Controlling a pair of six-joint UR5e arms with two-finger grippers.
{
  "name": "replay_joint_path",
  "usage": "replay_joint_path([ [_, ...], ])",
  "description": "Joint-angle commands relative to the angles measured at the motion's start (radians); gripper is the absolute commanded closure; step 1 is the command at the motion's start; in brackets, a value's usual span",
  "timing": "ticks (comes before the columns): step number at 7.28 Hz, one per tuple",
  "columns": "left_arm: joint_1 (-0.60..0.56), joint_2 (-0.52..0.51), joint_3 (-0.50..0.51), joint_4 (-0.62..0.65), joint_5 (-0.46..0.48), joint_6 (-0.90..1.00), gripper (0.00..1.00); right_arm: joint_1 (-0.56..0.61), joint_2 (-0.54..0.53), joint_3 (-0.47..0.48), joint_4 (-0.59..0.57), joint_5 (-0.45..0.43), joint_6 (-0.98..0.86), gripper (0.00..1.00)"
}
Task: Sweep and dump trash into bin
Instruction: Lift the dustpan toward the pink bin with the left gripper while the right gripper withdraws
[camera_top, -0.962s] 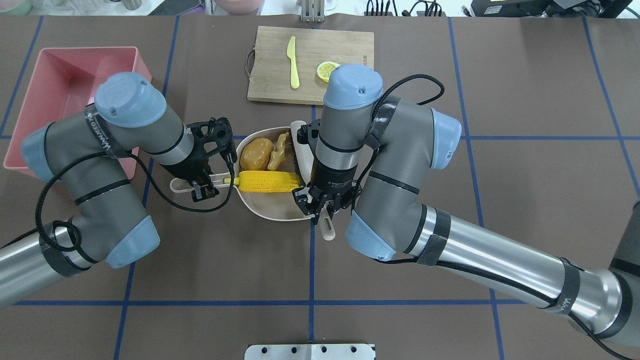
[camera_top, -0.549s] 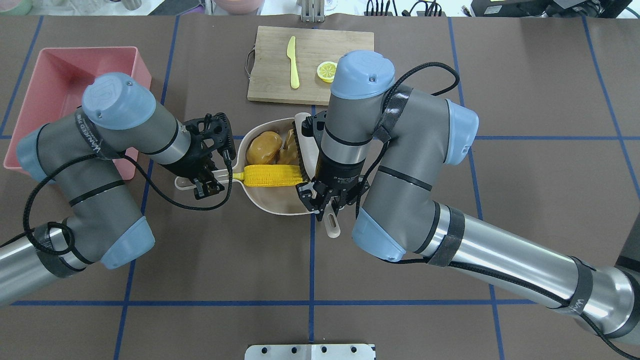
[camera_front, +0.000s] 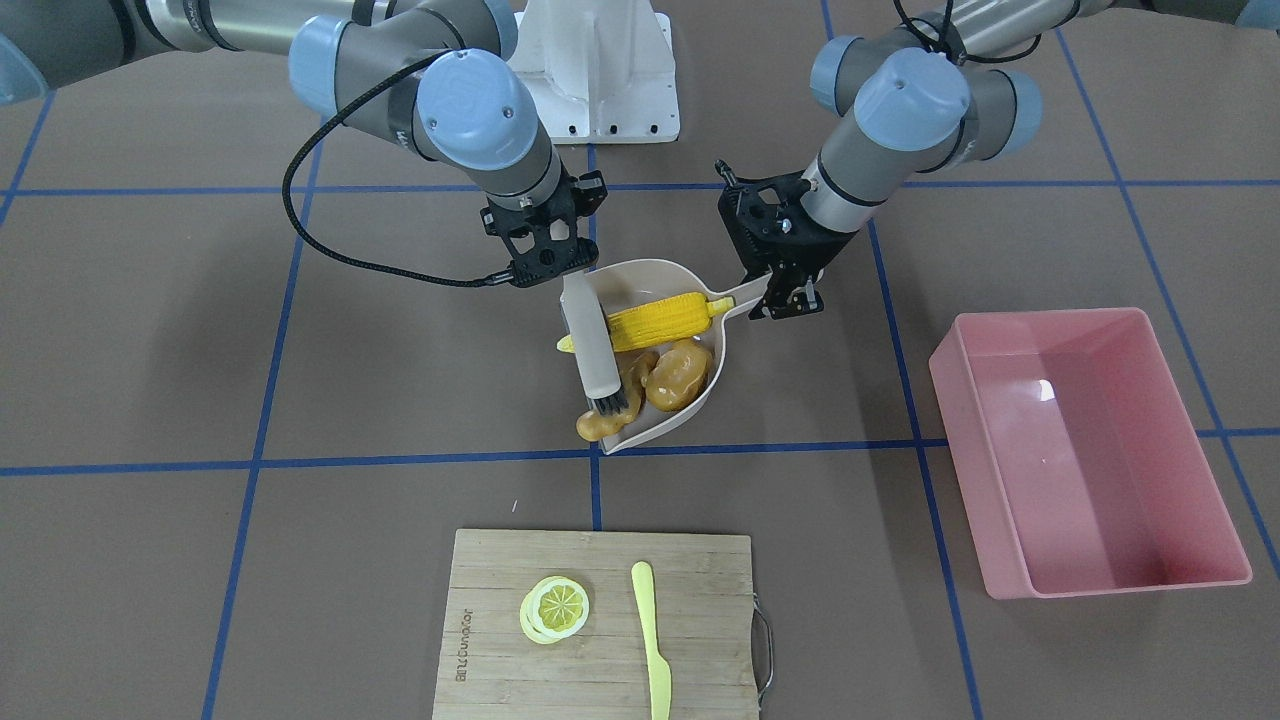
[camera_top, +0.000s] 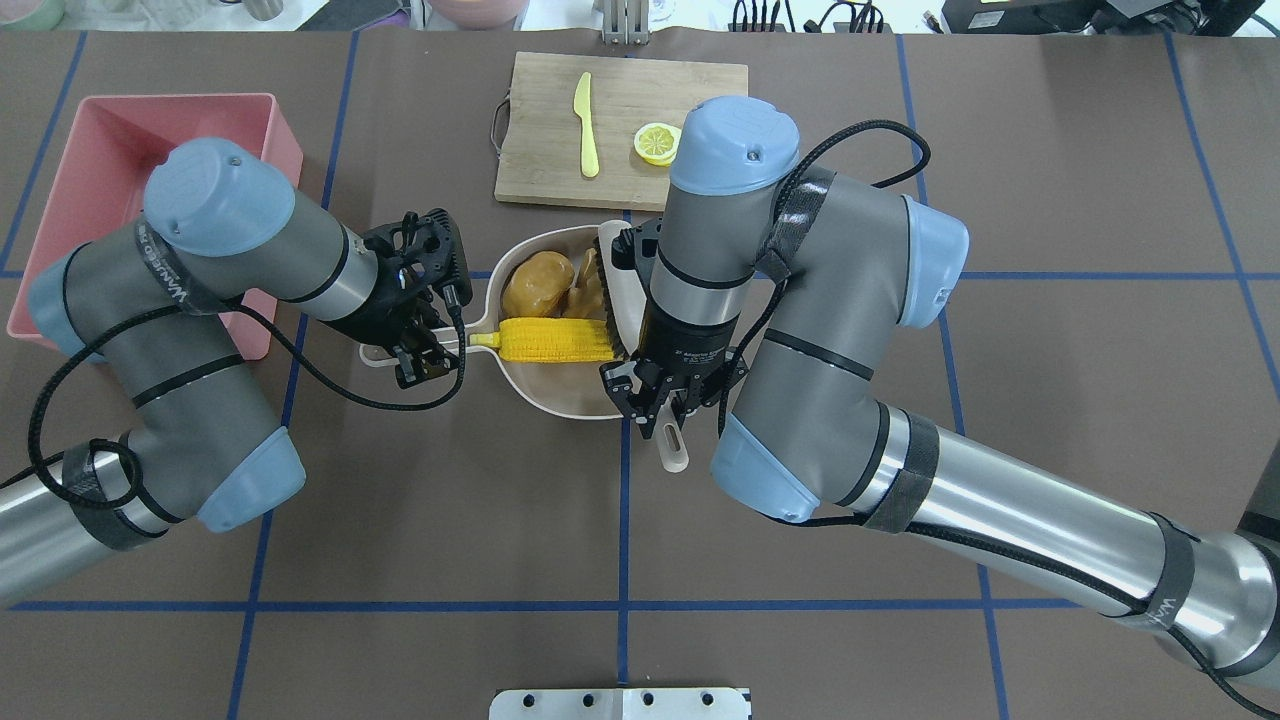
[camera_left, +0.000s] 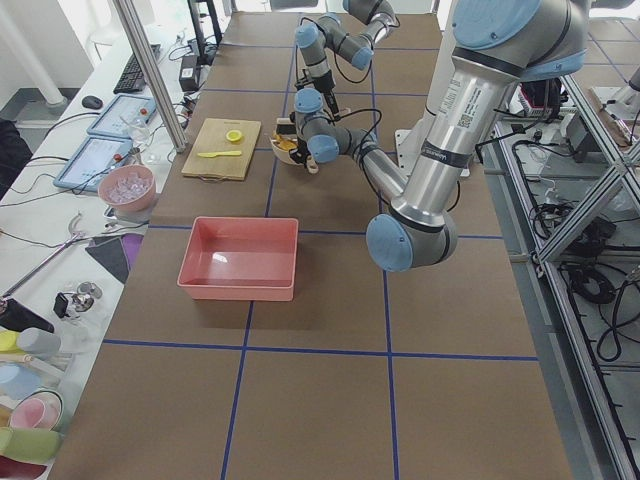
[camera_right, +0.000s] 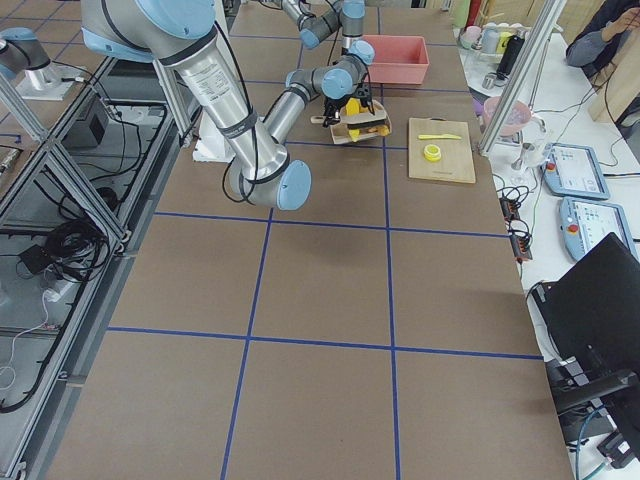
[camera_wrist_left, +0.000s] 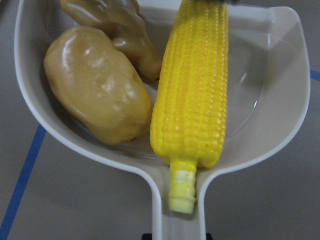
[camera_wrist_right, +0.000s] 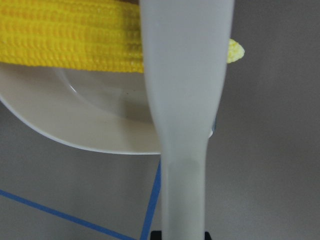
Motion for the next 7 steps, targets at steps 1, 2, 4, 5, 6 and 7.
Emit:
replay_joint_path([
  [1, -0.016, 0.002, -0.002, -0.050, 0.000, -0.026, 1.00, 0.002, 0.001, 0.051, -0.071, -0.012, -0.001, 1.00],
  [2, -0.019, 0.012, -0.004, -0.050, -0.002, -0.026, 1.00, 0.015, 0.001, 0.107, -0.140, -0.018, -0.004, 1.00],
  [4, -0.019, 0.013, -0.004, -0.051, 0.000, -0.026, 1.00, 0.044, -0.002, 0.197, -0.250, -0.019, -0.015, 1.00],
  [5, -0.021, 0.011, -0.005, -0.067, 0.000, -0.030, 1.00, 0.065, -0.012, 0.229, -0.292, -0.020, -0.021, 1.00],
  [6, -0.021, 0.011, -0.005, -0.112, 0.000, -0.075, 1.00, 0.090, -0.057, 0.264, -0.306, -0.040, -0.050, 1.00],
  [7, -0.022, 0.013, -0.005, -0.158, 0.000, -0.117, 1.00, 0.111, -0.071, 0.290, -0.376, -0.073, -0.111, 1.00],
])
